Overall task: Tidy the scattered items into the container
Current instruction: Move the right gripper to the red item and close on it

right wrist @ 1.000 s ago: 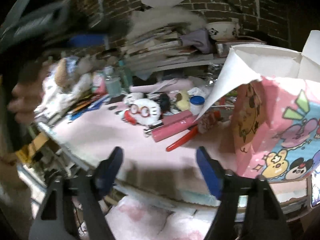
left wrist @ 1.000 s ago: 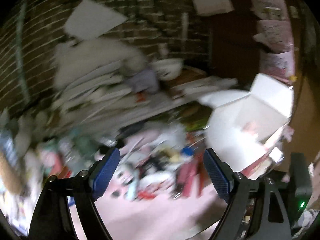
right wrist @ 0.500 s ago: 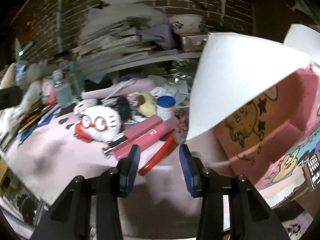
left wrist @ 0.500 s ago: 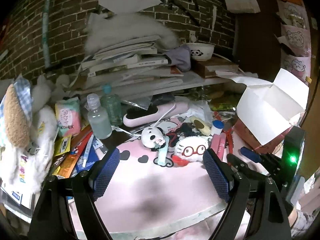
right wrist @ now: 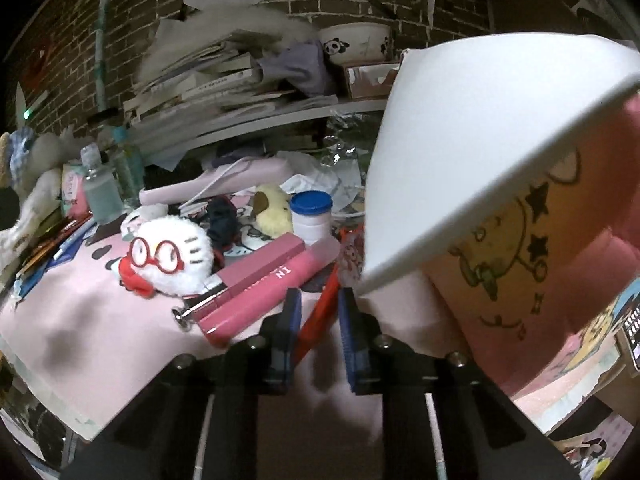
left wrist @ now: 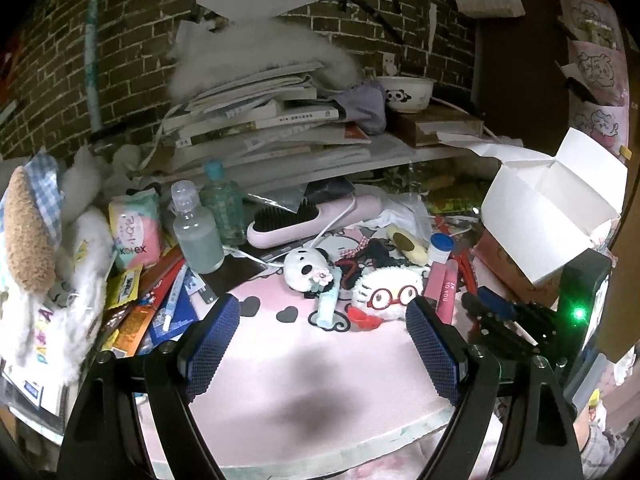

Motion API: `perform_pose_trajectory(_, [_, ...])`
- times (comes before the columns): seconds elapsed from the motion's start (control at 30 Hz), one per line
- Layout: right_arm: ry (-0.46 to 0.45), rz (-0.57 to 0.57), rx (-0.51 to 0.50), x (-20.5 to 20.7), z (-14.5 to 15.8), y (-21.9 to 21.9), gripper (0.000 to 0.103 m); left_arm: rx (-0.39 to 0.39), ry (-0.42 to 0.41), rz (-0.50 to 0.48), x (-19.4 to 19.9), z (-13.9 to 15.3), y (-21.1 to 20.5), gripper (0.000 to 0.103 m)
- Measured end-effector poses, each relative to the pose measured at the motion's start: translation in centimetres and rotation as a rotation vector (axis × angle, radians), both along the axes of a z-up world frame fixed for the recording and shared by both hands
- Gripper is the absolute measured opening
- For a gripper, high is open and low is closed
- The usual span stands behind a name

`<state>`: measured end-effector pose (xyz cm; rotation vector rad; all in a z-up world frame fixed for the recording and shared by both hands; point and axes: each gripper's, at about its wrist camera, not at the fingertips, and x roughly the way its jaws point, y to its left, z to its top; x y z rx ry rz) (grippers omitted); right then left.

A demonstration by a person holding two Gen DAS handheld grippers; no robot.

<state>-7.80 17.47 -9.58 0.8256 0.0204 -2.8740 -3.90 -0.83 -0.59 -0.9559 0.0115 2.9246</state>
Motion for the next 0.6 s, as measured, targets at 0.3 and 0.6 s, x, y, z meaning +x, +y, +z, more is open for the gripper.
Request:
perform_pose_trajectory(0.3, [0.13, 0.051, 0.064, 2.9, 2.0, -0.6, 0.007, 0.0, 0.003, 0.004, 0.0, -0.1, 0.0, 0.083])
perform_pose_trajectory(0.6, [0.076, 0.033, 0.043, 2.7, 1.6, -0.3, 0.008, 0.009, 0.001, 0.017, 0.1, -0.3, -0.6, 0.083])
